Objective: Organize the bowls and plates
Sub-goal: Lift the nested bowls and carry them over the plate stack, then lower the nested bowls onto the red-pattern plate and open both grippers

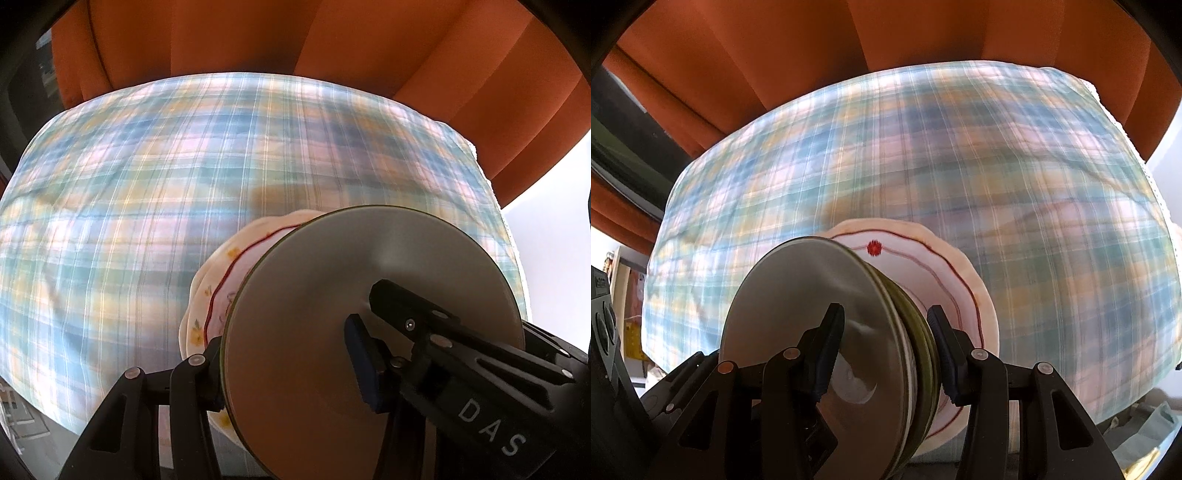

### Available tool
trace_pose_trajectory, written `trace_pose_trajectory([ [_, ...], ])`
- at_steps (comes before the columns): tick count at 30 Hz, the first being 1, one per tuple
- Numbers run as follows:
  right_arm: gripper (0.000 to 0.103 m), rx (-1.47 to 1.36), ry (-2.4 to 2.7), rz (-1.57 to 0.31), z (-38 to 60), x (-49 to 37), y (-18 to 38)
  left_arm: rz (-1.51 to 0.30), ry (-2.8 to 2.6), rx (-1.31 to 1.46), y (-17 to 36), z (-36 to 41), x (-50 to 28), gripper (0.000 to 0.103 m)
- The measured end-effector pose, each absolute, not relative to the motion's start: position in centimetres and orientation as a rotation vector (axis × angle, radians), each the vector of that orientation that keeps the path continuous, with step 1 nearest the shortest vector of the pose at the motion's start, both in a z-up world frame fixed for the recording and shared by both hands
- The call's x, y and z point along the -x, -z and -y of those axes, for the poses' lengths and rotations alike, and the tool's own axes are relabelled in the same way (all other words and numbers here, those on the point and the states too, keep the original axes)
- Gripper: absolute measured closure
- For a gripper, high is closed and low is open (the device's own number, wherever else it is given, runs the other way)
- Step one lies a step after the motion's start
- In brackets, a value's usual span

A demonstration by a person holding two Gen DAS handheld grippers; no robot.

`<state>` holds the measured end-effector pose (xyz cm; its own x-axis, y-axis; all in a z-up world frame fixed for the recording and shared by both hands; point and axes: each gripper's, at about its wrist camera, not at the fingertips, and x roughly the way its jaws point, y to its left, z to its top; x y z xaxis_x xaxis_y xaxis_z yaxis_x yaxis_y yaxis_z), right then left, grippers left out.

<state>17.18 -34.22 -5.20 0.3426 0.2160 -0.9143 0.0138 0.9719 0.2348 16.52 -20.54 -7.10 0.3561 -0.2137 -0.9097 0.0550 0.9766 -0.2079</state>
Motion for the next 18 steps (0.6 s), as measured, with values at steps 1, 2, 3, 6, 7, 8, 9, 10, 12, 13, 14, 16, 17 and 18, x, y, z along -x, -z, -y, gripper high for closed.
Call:
trace_pose_trajectory([
  [1,0.053,-0.216,-0.133,-1.219,34.2,-17.4,5.2,-1.196,0.172,0.147,7.1,20.6,-16.7,0.051],
  [2,0.053,-0.215,-0.133,-1.222,34.2,-17.7,5.3,-1.197,0.172,0.146,7.1,20.6,-16.8,0.051],
  [3,0.053,-0.212,-0.133,-1.225,34.2,-17.9,5.3,-1.199,0.171,0.147,7.2,20.7,-16.9,0.051],
  [6,0.053,-0.213,-0.14,-1.235,34.4,-18.4,5.4,-1.21,0.169,0.143,7.3,20.9,-17.1,0.05],
  [7,0.053,-0.214,-0.143,-1.239,34.6,-18.5,5.5,-1.215,0.168,0.14,7.4,21.0,-17.0,0.05],
  [8,0.053,-0.216,-0.145,-1.243,34.7,-18.5,5.5,-1.215,0.167,0.135,7.3,21.2,-16.9,0.049],
  [9,0.052,-0.224,-0.149,-1.248,34.9,-18.5,5.7,-1.217,0.166,0.13,7.3,21.3,-16.9,0.047],
  [10,0.052,-0.229,-0.152,-1.251,35.1,-18.4,5.8,-1.219,0.162,0.121,7.3,21.4,-16.7,0.044],
  [12,0.051,-0.243,-0.154,-1.258,35.5,-18.2,6.0,-1.228,0.151,0.111,7.4,21.5,-16.4,0.037],
  [13,0.048,-0.252,-0.159,-1.261,35.7,-18.0,6.1,-1.23,0.149,0.11,7.5,21.6,-16.2,0.034],
  [14,0.043,-0.258,-0.164,-1.262,35.8,-17.8,6.2,-1.231,0.145,0.105,7.5,21.6,-16.0,0.034],
  [16,0.043,-0.247,-0.168,-1.256,35.9,-17.3,6.2,-1.23,0.114,0.08,7.5,21.8,-15.6,0.033],
  [17,0.043,-0.248,-0.174,-1.256,35.9,-17.1,6.3,-1.228,0.106,0.071,7.4,21.9,-15.3,0.033],
  [18,0.042,-0.251,-0.178,-1.259,36.0,-16.9,6.3,-1.225,0.099,0.066,7.4,22.0,-15.1,0.033],
])
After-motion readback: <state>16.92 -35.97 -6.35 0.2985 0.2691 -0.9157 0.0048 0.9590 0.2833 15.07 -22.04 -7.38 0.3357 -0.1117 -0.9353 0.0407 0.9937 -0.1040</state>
